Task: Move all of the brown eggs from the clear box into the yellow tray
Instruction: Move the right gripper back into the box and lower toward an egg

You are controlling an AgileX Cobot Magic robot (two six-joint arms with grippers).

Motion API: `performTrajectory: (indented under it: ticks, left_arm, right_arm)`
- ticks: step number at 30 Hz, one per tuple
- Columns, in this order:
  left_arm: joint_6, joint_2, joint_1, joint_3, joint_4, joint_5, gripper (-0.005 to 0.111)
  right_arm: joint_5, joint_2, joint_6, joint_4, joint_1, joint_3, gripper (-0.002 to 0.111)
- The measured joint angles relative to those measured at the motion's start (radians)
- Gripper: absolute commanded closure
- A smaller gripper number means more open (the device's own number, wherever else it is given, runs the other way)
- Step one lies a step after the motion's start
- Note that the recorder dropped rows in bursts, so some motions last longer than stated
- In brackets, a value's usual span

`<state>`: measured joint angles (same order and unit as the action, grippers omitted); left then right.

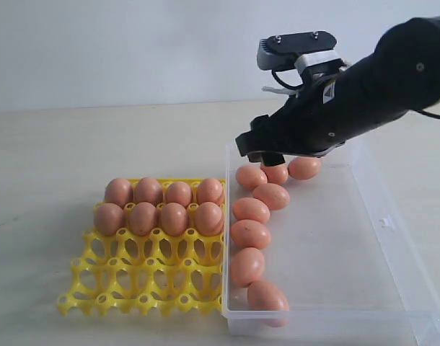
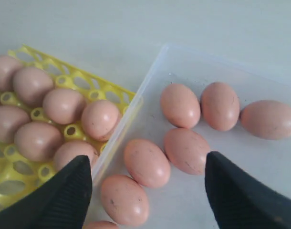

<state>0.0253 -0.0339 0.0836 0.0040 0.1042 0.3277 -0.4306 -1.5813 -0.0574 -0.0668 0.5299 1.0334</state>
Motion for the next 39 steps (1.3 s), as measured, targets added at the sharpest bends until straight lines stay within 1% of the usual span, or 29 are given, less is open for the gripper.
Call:
performTrajectory:
  ticks: [6, 15, 18, 23, 31, 39]
  left_arm:
    - [0.0, 0.0, 0.0, 0.0, 0.0, 0.0, 0.107]
    - [0.0, 0.0, 0.0, 0.0, 0.0, 0.0, 0.107]
    - [0.0, 0.0, 0.0, 0.0, 0.0, 0.0, 0.107]
    - [0.0, 0.0, 0.0, 0.0, 0.0, 0.0, 0.107]
    - [0.0, 0.0, 0.0, 0.0, 0.0, 0.0, 0.107]
    - [0.0, 0.0, 0.0, 0.0, 0.0, 0.0, 0.107]
  right_arm:
    - [-0.228, -0.087, 0.057, 0.048, -0.015, 0.156, 0.043]
    - [-0.381, -0.237, 0.102, 0.067, -0.027, 0.345, 0.043]
    - [-0.404, -0.284, 0.118, 0.067, -0.039, 0.379, 0.042]
    - [-0.429, -0.346, 0.136, 0.067, -0.064, 0.43, 0.036]
    - [-0.44, -0.418, 0.158, 0.075, -0.072, 0.487, 0.036]
    - [-0.416, -0.493, 0.176, 0.076, -0.072, 0.491, 0.036]
